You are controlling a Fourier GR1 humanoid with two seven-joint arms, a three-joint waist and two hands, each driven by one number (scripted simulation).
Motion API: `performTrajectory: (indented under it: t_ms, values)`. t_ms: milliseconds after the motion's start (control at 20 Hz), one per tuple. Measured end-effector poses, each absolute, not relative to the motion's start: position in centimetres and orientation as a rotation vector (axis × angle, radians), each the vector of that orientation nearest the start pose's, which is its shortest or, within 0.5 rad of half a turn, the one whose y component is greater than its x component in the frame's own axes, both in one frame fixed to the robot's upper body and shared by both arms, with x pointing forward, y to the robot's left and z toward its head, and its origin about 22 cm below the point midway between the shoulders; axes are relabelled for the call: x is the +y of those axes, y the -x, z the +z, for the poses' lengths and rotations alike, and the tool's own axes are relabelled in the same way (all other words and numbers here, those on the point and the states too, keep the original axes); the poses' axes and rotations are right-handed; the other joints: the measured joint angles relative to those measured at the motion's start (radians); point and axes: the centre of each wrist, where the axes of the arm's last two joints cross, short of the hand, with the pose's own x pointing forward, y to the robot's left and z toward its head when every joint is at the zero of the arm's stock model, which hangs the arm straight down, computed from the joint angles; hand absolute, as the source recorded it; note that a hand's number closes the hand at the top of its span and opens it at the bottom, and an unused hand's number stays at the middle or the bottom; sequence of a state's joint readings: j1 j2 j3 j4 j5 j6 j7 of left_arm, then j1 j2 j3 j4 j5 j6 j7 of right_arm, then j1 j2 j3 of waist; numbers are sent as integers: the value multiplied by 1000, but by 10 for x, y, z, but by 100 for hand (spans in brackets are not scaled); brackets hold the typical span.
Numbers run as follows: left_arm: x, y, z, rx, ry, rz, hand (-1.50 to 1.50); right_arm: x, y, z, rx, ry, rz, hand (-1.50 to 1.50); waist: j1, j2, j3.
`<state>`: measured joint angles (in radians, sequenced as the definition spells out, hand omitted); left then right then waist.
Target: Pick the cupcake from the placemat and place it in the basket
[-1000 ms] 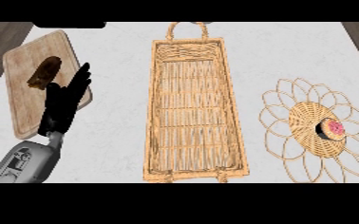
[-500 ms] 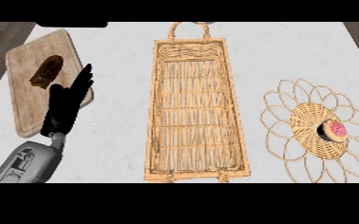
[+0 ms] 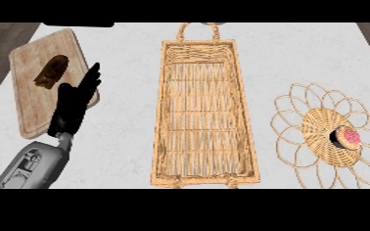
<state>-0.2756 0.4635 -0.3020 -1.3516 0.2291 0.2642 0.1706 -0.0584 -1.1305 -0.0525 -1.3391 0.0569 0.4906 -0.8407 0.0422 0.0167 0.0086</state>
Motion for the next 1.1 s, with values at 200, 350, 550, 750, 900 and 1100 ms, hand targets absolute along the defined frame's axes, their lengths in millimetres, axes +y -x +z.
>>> performTrajectory:
  t_ms: [200, 350, 550, 750, 900, 1100]
  values:
    - [264, -304, 35, -1387, -231, -246, 0, -482, -246, 156, -1686, 183, 1323, -150, 10, 3, -1]
    - [268, -304, 34, -1387, -233, -251, 0, -480, -246, 136, -1669, 154, 1353, -150, 13, 2, -2]
    - [263, -304, 33, -1381, -232, -255, 0, -479, -250, 120, -1653, 139, 1384, -150, 12, 0, -3]
    - [263, -305, 33, -1377, -233, -250, 0, -477, -256, 103, -1647, 125, 1402, -150, 11, -2, -4]
    - [260, -307, 33, -1379, -236, -253, 0, -473, -263, 93, -1655, 118, 1403, -150, 9, -2, -4]
    - [261, -304, 32, -1376, -235, -248, 0, -470, -270, 83, -1647, 105, 1418, -150, 6, -5, -5]
